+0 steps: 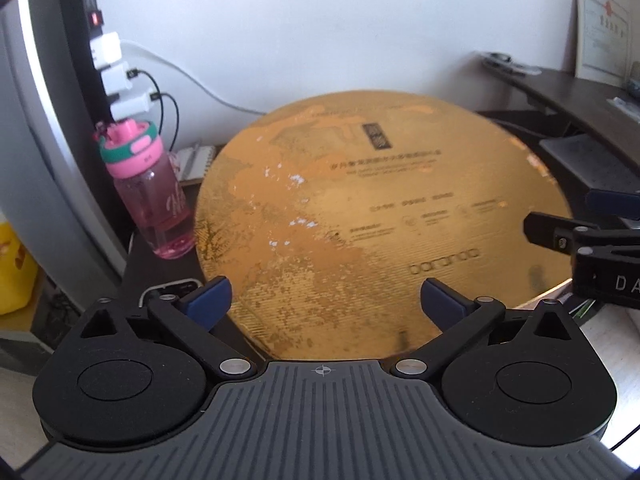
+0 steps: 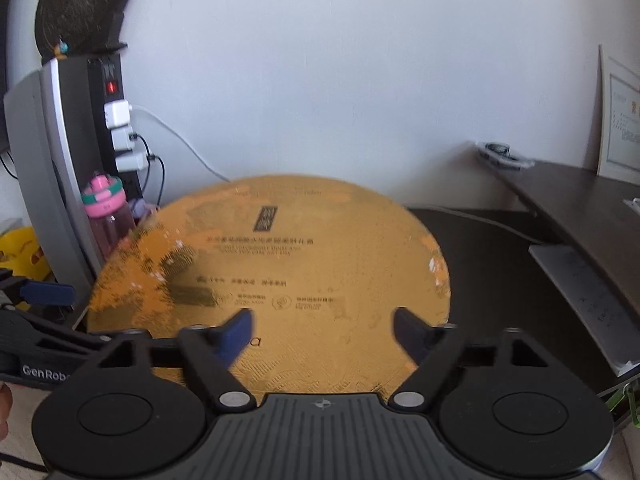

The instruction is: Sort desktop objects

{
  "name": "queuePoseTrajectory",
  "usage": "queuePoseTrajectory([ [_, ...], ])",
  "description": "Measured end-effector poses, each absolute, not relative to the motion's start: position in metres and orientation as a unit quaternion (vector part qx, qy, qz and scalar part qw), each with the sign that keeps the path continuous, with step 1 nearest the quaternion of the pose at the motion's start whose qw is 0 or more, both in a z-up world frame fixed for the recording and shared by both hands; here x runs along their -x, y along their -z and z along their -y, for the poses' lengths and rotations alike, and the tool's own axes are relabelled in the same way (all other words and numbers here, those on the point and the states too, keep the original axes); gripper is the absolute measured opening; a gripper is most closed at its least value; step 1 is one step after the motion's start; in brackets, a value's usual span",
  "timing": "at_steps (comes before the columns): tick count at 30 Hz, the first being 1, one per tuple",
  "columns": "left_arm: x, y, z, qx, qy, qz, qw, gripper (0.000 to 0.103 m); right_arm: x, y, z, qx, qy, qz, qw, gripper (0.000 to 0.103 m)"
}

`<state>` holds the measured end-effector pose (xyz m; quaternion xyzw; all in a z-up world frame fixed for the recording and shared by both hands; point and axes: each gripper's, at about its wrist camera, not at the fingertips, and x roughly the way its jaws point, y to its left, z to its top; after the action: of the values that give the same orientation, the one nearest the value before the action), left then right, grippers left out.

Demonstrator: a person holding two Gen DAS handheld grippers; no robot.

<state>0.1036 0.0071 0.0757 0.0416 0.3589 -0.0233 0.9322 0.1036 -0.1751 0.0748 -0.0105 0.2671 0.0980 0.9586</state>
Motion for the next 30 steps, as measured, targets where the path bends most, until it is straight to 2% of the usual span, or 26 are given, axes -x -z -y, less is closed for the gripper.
queuePoseTrajectory([
  [4,-0.084,-0.089,-0.001,-0.028,0.025,-0.36,0.932,0.103,-0.081,-0.09,0.186,-0.022,-0.099,-0.255,0.962,0.1],
  [7,-0.073,-0.097,0.003,-0.015,0.029,-0.371,0.928,0.103,-0.067,-0.099,0.194,-0.046,-0.097,-0.253,0.961,0.102],
  [16,-0.044,-0.107,0.023,-0.039,0.043,-0.373,0.926,0.103,-0.044,-0.117,0.194,0.002,-0.046,-0.278,0.959,0.102],
  [30,-0.034,-0.109,0.022,-0.046,0.043,-0.362,0.93,0.103,-0.035,-0.114,0.189,-0.009,-0.056,-0.293,0.955,0.102],
])
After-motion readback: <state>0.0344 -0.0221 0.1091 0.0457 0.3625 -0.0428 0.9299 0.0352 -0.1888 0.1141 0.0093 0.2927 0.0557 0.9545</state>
